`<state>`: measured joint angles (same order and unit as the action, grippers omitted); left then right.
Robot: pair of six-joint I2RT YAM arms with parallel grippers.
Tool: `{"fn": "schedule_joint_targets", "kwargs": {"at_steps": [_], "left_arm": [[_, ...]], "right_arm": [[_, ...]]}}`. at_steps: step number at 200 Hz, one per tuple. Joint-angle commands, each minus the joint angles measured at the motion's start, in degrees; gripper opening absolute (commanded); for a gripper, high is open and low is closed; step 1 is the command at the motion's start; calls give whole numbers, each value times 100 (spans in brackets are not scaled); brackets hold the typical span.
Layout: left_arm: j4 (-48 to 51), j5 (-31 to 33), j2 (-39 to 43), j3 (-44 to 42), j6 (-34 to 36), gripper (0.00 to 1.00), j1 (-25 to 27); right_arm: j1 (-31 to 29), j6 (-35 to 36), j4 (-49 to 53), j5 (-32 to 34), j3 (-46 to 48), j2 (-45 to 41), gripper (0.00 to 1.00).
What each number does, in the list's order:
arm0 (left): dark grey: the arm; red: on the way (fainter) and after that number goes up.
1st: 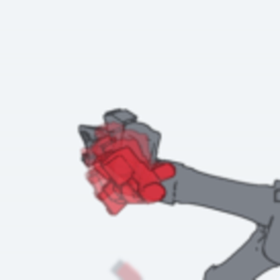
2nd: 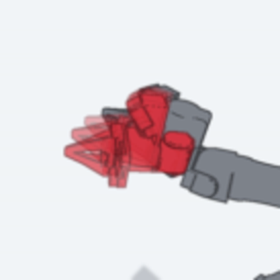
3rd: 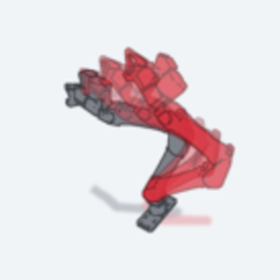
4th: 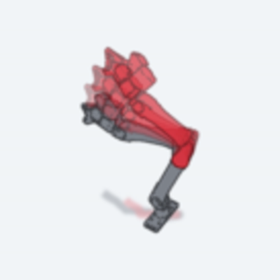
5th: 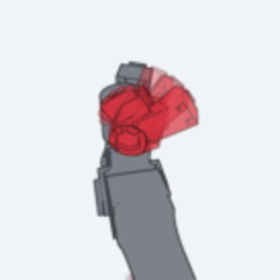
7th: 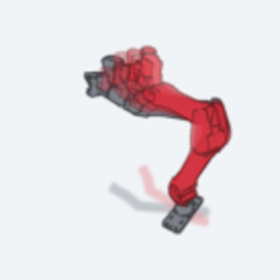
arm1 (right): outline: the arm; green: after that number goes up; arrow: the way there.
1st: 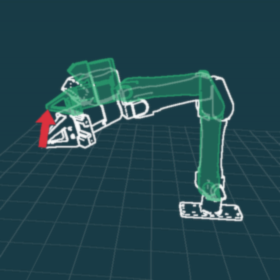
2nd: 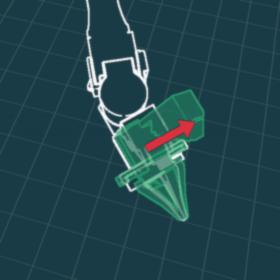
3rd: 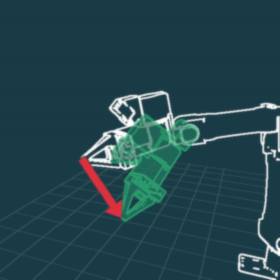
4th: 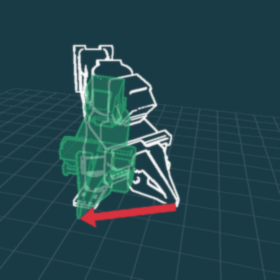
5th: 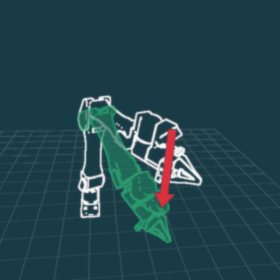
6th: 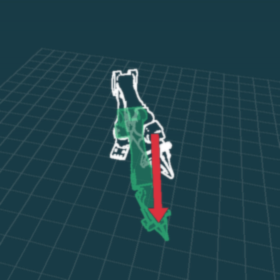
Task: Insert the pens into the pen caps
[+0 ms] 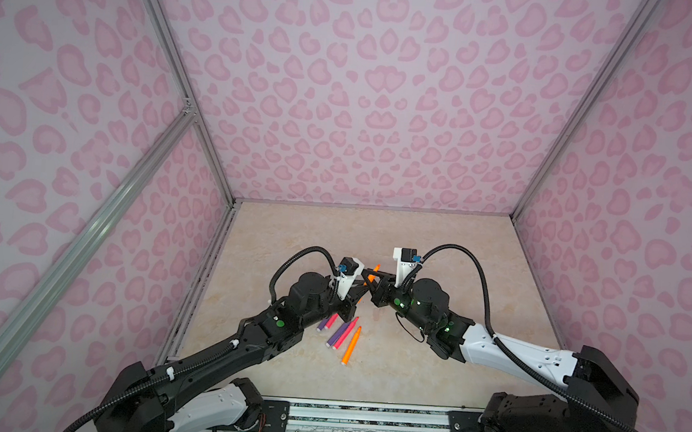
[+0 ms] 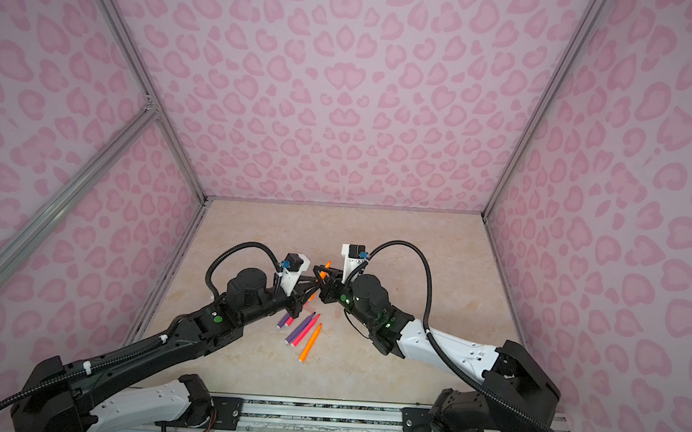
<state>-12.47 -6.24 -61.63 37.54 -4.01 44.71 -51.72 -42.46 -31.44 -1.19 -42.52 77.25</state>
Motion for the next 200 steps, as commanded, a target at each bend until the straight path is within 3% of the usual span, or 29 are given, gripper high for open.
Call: {"fn": "schedule_joint_targets", "kwargs": {"at_steps": [1,46,94,120,136,146,161,180,200], "left_arm": [[-166,-59,12,85,-12,5,11],[-291,165,94,-30,-107,24,6],[-282,152,32,2,-118,28,3],[-287,174,71,7,-174,23,11],[-313,204,161,-43,-204,4,10],[-330,347,232,-74,-235,3,4],[-343,631,327,-123,-282,3,5],[-437,984,476,-237,-407,3,-2],[-446,1795,634,-336,-732,3,-15]], "right_arm": [[-36,-85,77,-274,-61,104,4],[-80,-114,-51,-298,-41,206,0],[-153,-214,-229,-432,5,160,0],[-166,-215,-293,-443,61,194,0],[-164,-235,-292,-461,60,173,0],[-176,-237,-271,-445,68,152,0],[-174,-199,-274,-347,138,86,13],[-180,-52,-295,-158,281,-22,43],[-177,106,-53,111,324,-283,64]]}}
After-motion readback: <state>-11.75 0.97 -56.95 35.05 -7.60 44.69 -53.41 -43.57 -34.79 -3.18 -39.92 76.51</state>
